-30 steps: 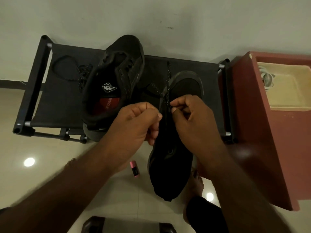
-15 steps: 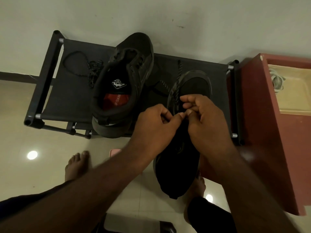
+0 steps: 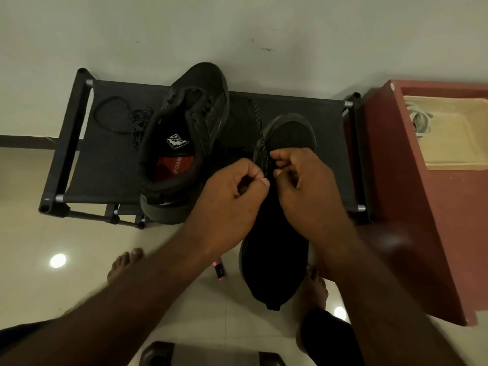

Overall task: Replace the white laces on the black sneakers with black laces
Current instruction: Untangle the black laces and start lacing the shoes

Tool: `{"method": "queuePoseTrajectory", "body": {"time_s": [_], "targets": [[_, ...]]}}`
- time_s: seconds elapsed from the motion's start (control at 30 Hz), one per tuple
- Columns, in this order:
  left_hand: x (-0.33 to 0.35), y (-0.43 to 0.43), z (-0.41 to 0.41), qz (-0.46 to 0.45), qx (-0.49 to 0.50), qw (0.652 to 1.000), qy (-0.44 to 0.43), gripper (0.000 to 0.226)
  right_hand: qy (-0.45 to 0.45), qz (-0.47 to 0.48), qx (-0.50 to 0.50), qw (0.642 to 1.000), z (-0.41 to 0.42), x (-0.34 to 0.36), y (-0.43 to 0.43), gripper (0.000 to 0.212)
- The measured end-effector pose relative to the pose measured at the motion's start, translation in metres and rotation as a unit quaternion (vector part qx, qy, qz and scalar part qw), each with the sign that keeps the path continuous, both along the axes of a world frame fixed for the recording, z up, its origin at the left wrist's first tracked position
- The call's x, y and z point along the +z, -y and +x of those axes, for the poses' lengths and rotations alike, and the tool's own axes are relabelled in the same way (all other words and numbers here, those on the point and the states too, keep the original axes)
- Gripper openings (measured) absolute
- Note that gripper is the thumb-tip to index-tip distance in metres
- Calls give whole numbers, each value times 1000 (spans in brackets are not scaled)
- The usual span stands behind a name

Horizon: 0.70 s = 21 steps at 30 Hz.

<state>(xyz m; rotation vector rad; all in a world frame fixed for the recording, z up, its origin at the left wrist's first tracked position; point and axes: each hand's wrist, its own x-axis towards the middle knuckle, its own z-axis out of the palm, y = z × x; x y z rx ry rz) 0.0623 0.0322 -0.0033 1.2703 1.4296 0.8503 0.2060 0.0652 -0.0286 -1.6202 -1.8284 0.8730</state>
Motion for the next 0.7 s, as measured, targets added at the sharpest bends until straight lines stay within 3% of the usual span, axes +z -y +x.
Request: {"method": "queuePoseTrajectory", "body": {"time_s": [0.07, 0.13, 0.2, 0.27, 0.33, 0.43, 0.53, 0.6, 0.7], "targets": [[12, 3, -5, 26, 16, 999, 32, 16, 7, 4, 3, 1000, -2, -1, -1, 28], [24, 2, -9, -8, 66, 982, 178, 22, 48, 35, 1, 998, -5, -2, -1, 26], [36, 4, -13, -99, 143, 907, 385, 21, 103, 80, -2, 991, -11, -3, 0, 26], [38, 11, -13, -177, 215, 849, 448, 18, 135, 96, -16, 986, -12, -5, -2, 32], [26, 21, -15, -242, 241, 873, 349, 20, 119, 73, -18, 990, -9, -5, -3, 36], [0, 30, -19, -263, 159, 945, 110, 7, 86, 35, -6, 996, -5, -5, -1, 42], [-12, 27, -23, -197, -19, 980, -36, 11, 83, 24, -4, 996, -5, -6, 2, 46], [-13, 24, -21, -124, -110, 978, -128, 19, 72, 6, -9, 997, -5, -4, 1, 49], [-10, 22, -19, -55, -73, 983, -161, 18, 49, -15, -8, 999, -2, -2, -1, 51]]}}
